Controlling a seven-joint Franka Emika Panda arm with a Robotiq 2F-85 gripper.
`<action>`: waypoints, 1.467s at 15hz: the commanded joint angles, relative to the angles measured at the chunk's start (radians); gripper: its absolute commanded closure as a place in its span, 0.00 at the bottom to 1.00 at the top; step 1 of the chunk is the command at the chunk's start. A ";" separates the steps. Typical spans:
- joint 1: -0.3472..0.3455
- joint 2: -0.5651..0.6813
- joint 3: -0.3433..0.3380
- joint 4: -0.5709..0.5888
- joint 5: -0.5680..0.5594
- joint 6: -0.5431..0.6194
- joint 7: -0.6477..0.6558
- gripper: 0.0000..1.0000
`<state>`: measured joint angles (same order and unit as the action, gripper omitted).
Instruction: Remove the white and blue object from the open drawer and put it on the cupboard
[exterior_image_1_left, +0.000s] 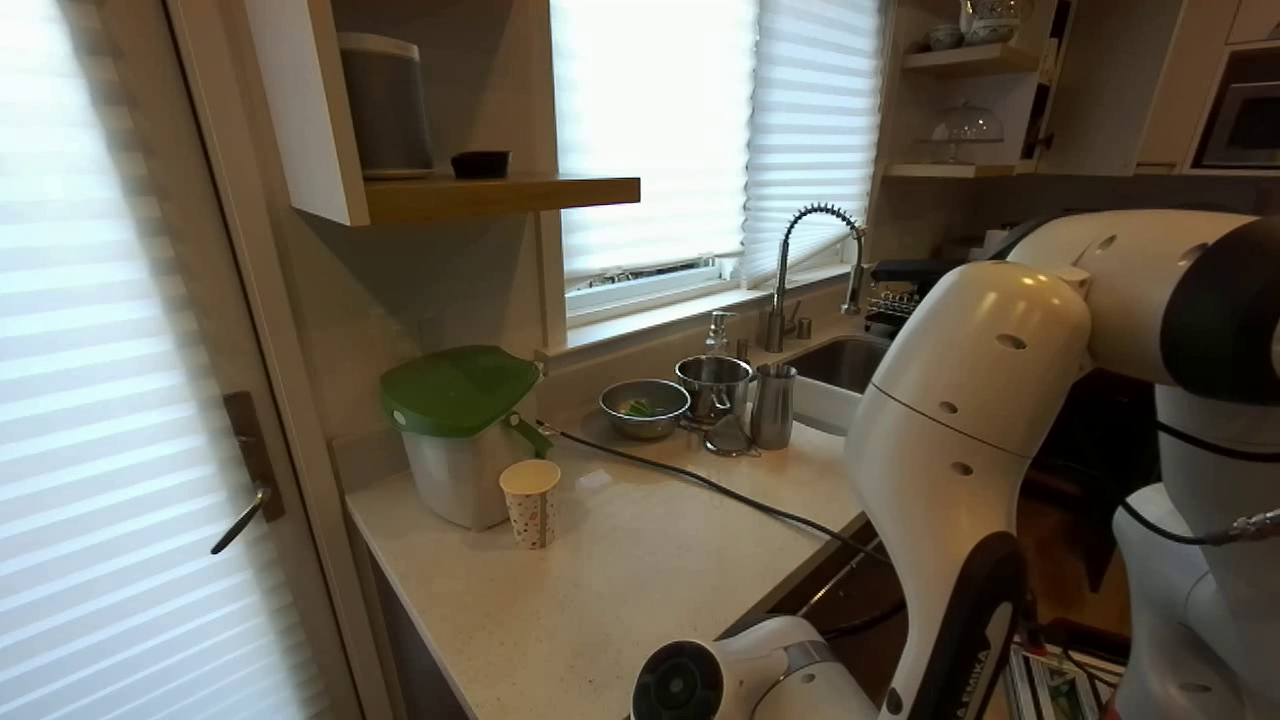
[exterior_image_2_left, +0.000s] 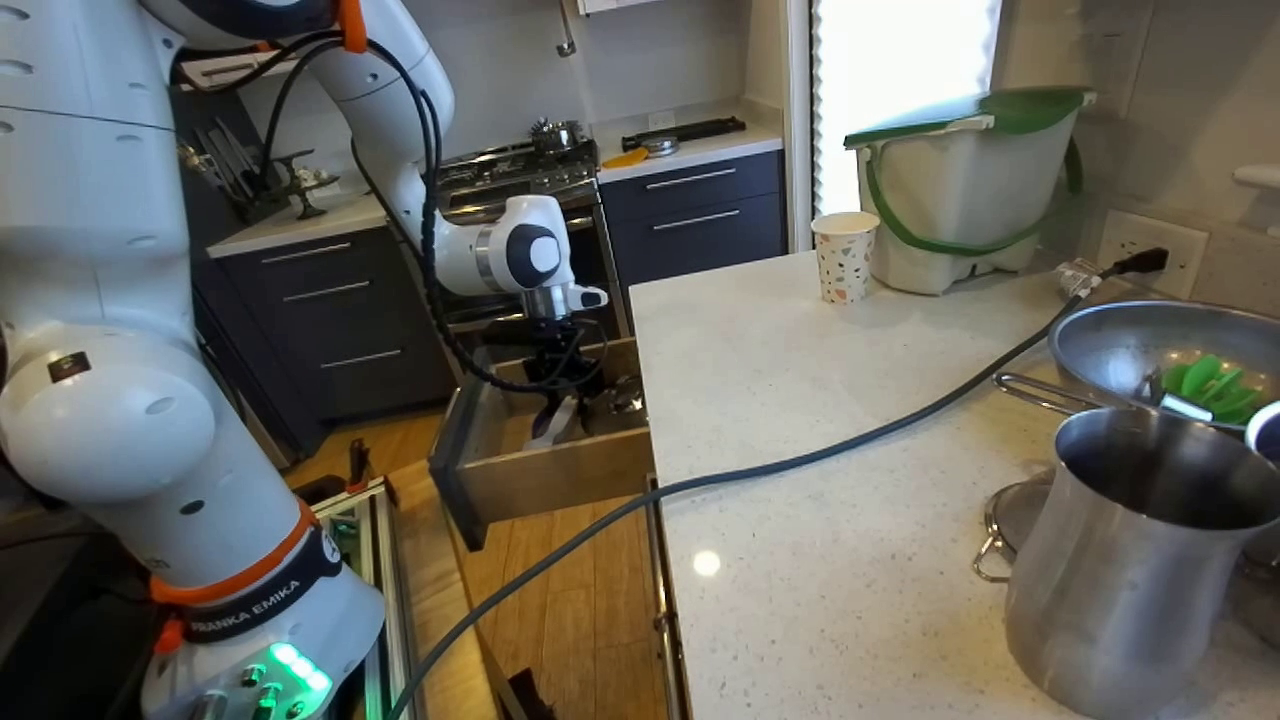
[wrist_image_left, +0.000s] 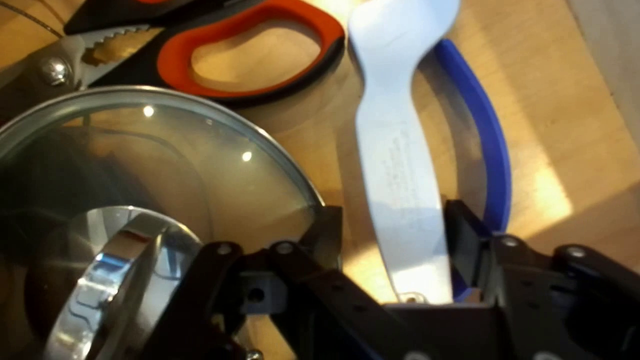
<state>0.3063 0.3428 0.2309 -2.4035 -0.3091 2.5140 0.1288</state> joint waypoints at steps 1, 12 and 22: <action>0.013 0.029 -0.008 0.016 0.028 0.000 -0.007 0.74; -0.001 -0.057 0.000 0.000 0.113 -0.074 -0.023 0.65; -0.014 -0.110 -0.001 -0.038 0.135 -0.148 -0.009 0.00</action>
<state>0.2979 0.2432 0.2287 -2.4142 -0.1944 2.3591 0.1184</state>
